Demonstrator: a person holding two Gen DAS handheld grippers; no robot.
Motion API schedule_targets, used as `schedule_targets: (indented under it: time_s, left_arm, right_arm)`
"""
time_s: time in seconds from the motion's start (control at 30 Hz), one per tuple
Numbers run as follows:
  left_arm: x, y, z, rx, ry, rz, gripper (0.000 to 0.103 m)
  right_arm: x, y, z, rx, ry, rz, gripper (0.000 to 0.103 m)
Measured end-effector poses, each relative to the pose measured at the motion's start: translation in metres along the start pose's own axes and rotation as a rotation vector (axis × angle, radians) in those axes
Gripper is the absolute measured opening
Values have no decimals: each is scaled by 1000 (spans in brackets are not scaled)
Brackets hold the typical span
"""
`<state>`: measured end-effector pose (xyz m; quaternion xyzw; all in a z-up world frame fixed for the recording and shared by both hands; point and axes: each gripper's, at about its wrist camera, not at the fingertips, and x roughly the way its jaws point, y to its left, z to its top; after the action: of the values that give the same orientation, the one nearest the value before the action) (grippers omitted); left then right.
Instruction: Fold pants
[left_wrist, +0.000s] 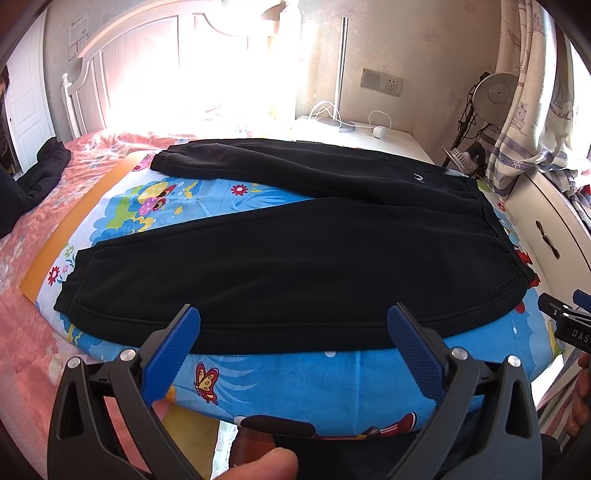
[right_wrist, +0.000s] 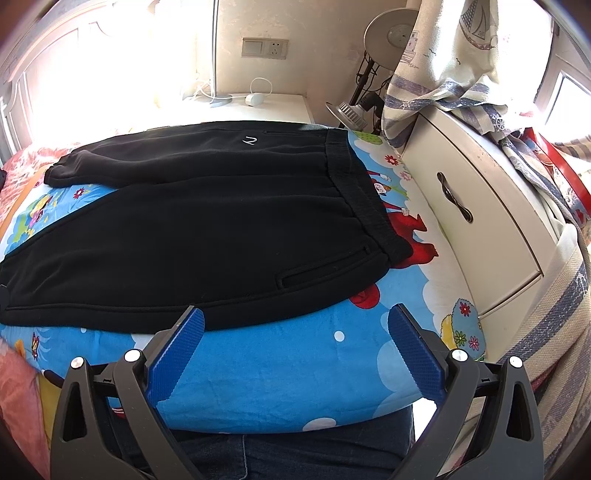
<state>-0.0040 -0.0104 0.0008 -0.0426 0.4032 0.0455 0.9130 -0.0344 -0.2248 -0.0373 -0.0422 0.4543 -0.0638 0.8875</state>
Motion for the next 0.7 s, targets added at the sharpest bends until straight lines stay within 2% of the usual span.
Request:
schedule_targets:
  time_s: [0.7]
  left_arm:
    - [0, -1, 0, -1, -1, -2, 101]
  right_arm:
    - [1, 2, -3, -9, -1, -7, 96]
